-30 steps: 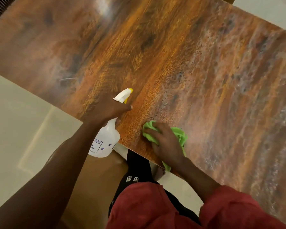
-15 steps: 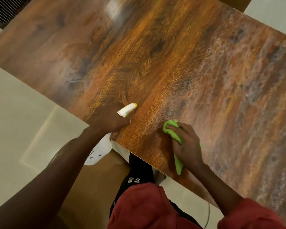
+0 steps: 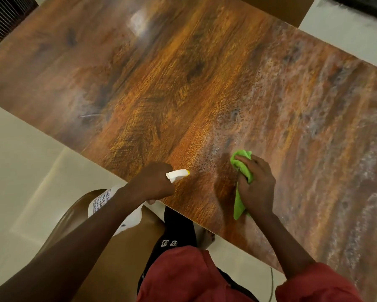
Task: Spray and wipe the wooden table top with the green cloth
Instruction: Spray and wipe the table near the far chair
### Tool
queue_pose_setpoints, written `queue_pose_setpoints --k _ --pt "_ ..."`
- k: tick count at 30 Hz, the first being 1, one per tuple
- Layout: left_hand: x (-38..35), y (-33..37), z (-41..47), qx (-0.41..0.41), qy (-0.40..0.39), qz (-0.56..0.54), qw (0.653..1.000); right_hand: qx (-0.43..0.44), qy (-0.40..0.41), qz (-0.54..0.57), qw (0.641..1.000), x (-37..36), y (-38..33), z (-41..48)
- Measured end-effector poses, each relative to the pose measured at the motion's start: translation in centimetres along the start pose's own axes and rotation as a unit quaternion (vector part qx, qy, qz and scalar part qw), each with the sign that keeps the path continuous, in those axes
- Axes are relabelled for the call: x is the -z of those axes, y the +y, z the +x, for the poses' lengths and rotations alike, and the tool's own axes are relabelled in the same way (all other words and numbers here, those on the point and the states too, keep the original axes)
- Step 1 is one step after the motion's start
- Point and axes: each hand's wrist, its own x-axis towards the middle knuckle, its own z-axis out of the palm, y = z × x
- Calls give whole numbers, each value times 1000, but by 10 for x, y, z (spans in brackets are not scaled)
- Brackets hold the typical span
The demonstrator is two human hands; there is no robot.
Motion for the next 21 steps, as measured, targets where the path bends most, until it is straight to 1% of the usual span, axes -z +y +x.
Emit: queue_pose_setpoints --k 2,4,6,9,11,13,15,18,20,21 --pt "7 9 5 1 24 -30 999 29 -41 -8 999 -5 -5 -13" --pt "19 24 14 -13 46 -61 997 85 -95 -32 991 -13 -11 -27" --pt "31 42 27 -27 55 -66 996 138 -148 -36 979 -23 -20 -37" --pt "50 66 46 -33 68 -53 996 202 -185 -28 961 -35 -32 -42" --pt "61 74 55 -37 79 -50 995 267 -208 -28 940 -41 -40 -47" --pt "71 77 62 -42 80 -53 995 332 -244 -17 911 -53 -47 -54" --pt "79 80 65 -46 73 -51 995 380 -280 -34 881 -69 -51 -63" --pt "85 80 68 -52 72 -71 994 407 -303 -59 860 -87 -52 -60" --pt "88 76 69 -49 76 -96 991 403 -293 -54 865 -88 -48 -48" --pt "91 74 69 -47 83 -100 990 383 -284 -47 878 -87 -45 -39"
